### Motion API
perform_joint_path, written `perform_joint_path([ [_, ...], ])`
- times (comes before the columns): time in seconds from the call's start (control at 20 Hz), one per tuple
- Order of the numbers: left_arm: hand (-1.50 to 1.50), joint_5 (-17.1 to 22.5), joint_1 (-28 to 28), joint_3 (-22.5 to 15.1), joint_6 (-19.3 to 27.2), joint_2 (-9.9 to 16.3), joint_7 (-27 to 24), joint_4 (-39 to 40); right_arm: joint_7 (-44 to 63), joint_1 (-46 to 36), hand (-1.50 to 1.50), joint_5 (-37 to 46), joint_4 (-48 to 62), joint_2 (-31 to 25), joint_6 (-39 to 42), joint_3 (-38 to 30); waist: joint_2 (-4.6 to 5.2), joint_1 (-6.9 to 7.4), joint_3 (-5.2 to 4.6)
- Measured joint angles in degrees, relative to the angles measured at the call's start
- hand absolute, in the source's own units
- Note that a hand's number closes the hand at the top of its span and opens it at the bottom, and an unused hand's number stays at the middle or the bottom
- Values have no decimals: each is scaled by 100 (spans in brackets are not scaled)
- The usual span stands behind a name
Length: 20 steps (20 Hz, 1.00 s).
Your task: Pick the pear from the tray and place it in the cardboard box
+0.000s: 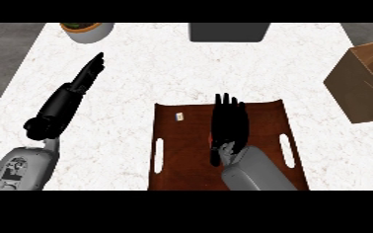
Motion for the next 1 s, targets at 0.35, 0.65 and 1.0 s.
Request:
perform_joint_path([
  [0.35, 0, -114, 68, 94, -45, -121, 24, -74, -77, 89, -150, 194, 232, -28, -67, -184, -2, -5, 0],
  [0.65, 0, -253, 68, 180, -165, -265, 37, -95, -341, 321, 150, 327, 343, -8, -145, -350, -2, -11, 0],
  [1.0, 0, -398, 118, 296, -272, -366, -69, -71, -977, 37, 150, 858, 856, 19, -474, -312, -5, 5, -2],
])
